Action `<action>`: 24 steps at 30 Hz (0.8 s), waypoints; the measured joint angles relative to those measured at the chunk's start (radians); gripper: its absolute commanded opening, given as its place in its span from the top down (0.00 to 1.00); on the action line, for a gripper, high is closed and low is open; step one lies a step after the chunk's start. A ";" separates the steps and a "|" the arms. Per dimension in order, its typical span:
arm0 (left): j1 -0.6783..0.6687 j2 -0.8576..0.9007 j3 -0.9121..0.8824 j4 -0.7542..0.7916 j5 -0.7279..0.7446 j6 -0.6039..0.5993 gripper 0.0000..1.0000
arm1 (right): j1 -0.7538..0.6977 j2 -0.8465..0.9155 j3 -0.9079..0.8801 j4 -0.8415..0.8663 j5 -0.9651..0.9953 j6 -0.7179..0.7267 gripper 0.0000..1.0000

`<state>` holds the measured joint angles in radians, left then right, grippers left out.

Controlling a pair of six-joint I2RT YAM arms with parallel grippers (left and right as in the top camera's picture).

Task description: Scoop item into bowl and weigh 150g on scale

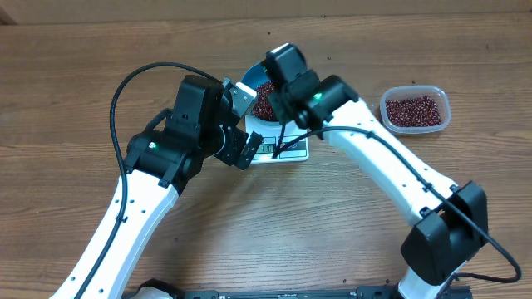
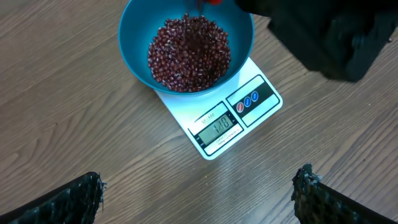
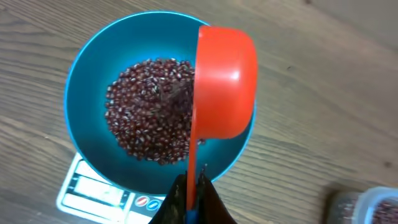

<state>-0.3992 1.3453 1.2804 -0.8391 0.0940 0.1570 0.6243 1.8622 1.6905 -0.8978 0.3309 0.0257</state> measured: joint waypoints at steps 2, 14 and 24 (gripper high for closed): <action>0.000 0.000 0.000 0.000 0.000 0.000 0.00 | 0.010 0.000 0.000 -0.003 0.042 -0.004 0.96; 0.000 0.000 0.000 0.000 0.000 0.000 0.00 | -0.013 0.000 0.000 -0.005 -0.004 -0.005 0.96; 0.000 0.000 0.000 0.000 0.000 0.000 0.00 | -0.286 -0.160 0.003 -0.124 -0.334 -0.008 0.96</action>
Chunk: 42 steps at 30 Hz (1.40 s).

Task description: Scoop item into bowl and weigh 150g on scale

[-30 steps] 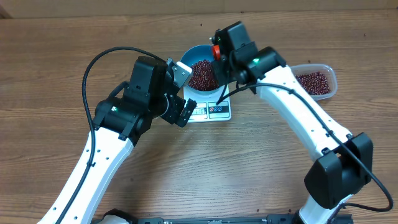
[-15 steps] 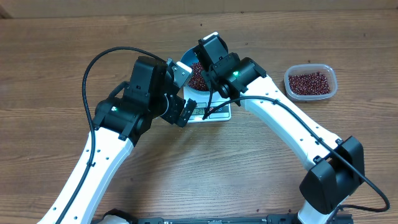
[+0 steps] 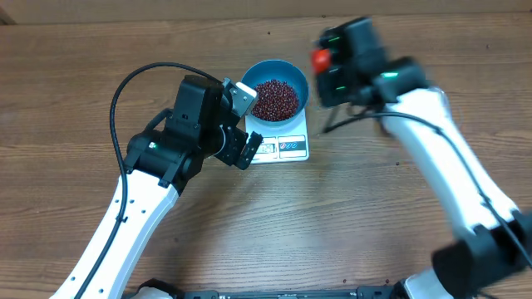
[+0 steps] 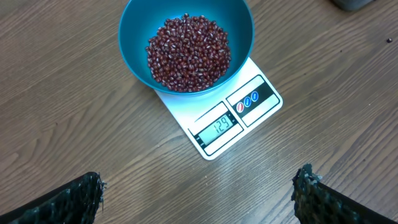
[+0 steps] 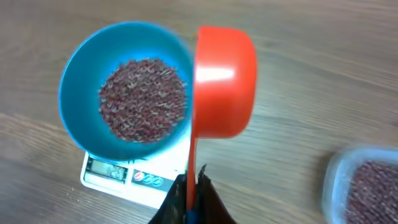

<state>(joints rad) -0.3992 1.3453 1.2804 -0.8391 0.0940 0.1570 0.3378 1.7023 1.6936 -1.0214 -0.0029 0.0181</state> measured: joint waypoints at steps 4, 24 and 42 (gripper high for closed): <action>0.000 0.000 0.000 0.000 0.000 0.000 0.01 | -0.158 -0.115 0.013 -0.109 -0.023 -0.012 0.96; 0.000 0.000 0.000 0.000 0.000 0.000 0.00 | -0.401 0.223 0.008 -0.360 0.248 -0.022 0.96; 0.000 0.000 0.000 0.000 0.000 0.000 0.00 | -0.401 0.324 0.008 -0.256 0.349 0.030 0.96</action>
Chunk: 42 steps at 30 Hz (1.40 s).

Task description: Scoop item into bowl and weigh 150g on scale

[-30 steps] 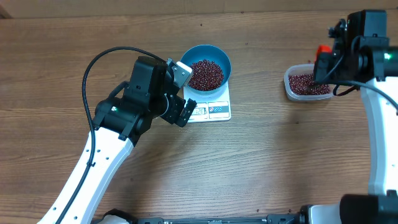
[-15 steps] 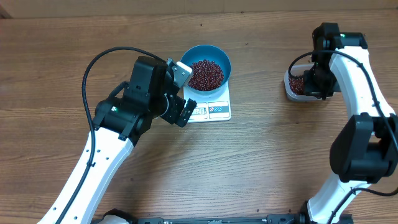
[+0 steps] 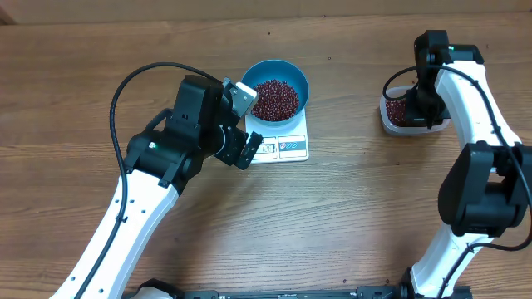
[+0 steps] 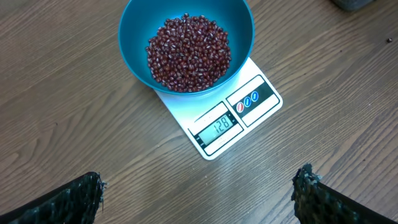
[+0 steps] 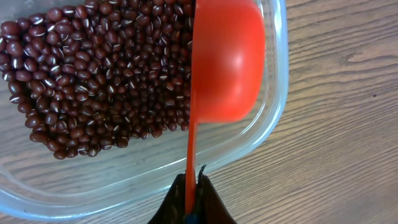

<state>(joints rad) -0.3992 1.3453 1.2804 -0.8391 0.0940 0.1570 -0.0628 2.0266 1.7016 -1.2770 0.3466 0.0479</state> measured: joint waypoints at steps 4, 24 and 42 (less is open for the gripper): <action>0.000 0.000 0.000 0.000 0.000 0.000 0.00 | 0.001 0.032 0.000 0.001 -0.037 -0.027 0.96; 0.000 0.000 0.000 0.000 0.000 0.000 0.00 | -0.071 0.054 0.013 0.000 -0.446 -0.184 0.96; 0.000 0.000 0.000 0.000 0.000 0.000 0.00 | -0.281 0.054 0.013 -0.090 -0.901 -0.376 0.96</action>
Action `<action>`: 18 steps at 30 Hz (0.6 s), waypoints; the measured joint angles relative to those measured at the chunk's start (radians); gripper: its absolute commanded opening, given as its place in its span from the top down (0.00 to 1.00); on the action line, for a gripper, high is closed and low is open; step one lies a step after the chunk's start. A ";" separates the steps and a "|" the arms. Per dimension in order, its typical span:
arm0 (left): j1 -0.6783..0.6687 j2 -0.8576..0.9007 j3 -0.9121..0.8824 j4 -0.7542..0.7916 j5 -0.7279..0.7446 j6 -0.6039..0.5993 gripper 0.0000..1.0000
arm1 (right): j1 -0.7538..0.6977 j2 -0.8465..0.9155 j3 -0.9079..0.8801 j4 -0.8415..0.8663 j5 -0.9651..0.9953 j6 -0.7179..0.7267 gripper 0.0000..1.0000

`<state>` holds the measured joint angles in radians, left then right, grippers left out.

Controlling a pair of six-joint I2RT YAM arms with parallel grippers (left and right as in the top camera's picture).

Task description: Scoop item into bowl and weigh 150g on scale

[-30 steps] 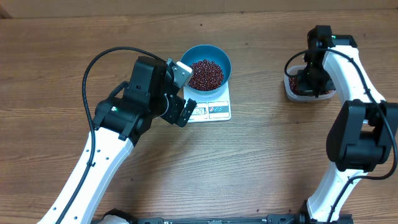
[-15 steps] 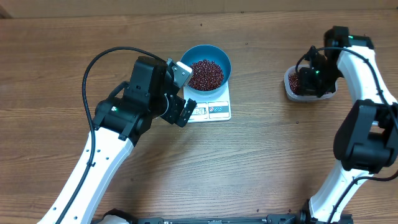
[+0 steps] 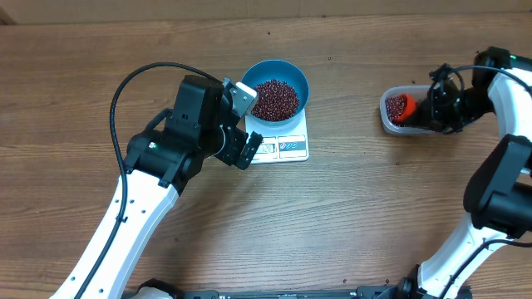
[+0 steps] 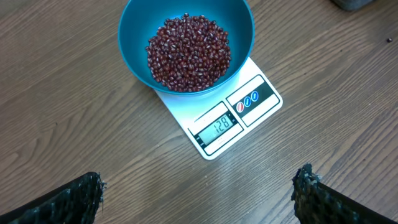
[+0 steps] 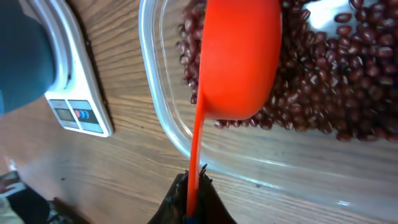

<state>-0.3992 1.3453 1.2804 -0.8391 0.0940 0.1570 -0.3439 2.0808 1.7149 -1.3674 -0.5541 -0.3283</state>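
A blue bowl [image 3: 278, 98] of red beans [image 4: 188, 53] stands on the white scale [image 4: 239, 118], whose display reads 128. My left gripper [image 4: 198, 199] hangs open above the wood in front of the scale, holding nothing. At the far right my right gripper [image 5: 193, 198] is shut on the handle of an orange scoop [image 5: 239, 59]. The scoop's cup is down in the clear tub [image 3: 391, 123] of red beans [image 5: 329, 87], its back toward the wrist camera. The overhead view shows the scoop [image 3: 400, 107] at the tub's left end.
The wooden table [image 3: 357, 216] carries only the scale and the tub. The left arm [image 3: 187, 133] leans in close to the scale's left side. A black cable [image 3: 125, 83] loops above that arm.
My right gripper has swung round, from above the tub to its right side. The scoop now lies rolled over among the beans at the tub's left end. The scale still reads 128.
First the scoop was tipped over the blue bowl and the display read 118. Then my right gripper had drawn away toward the right and it read 129. After that the scoop hung over the bean tub, reading 128. Now it sits in the tub's beans.
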 measured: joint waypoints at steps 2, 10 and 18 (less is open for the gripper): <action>0.000 0.000 0.000 0.000 0.000 0.000 0.00 | -0.023 0.000 0.000 -0.015 -0.026 -0.017 0.96; 0.000 0.000 0.000 0.000 0.000 0.000 0.00 | -0.135 0.000 0.000 -0.074 -0.137 -0.079 0.96; 0.000 0.000 0.000 0.000 0.000 0.000 0.00 | -0.233 0.000 0.000 -0.164 -0.293 -0.200 0.96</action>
<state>-0.3992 1.3453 1.2804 -0.8391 0.0940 0.1570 -0.5766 2.0808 1.7149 -1.5314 -0.8471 -0.5282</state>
